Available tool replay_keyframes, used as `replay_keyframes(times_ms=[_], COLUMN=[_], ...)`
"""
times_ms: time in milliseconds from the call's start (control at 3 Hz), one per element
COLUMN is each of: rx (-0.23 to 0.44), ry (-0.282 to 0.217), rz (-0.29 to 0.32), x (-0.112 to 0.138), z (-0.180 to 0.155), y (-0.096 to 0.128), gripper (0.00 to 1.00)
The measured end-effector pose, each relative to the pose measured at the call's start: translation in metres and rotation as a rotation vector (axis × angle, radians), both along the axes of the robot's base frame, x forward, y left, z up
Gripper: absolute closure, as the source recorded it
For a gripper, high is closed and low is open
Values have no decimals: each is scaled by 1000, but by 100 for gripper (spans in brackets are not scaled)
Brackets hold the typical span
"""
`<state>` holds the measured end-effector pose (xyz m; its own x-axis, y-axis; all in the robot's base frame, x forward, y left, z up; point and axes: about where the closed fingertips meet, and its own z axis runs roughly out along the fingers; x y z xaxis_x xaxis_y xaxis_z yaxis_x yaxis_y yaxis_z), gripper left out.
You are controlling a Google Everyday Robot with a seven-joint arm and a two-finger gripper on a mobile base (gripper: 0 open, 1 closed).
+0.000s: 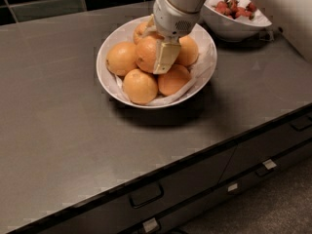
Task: Pick orange from white bowl
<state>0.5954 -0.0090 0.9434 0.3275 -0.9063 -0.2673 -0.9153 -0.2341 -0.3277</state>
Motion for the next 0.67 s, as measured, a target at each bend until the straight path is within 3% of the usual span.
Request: replay_keyframes(times_ms=[667], rx=[70], ry=[-105], rz=[38], x=[-10], z=[73], y=[-2], gripper=[100])
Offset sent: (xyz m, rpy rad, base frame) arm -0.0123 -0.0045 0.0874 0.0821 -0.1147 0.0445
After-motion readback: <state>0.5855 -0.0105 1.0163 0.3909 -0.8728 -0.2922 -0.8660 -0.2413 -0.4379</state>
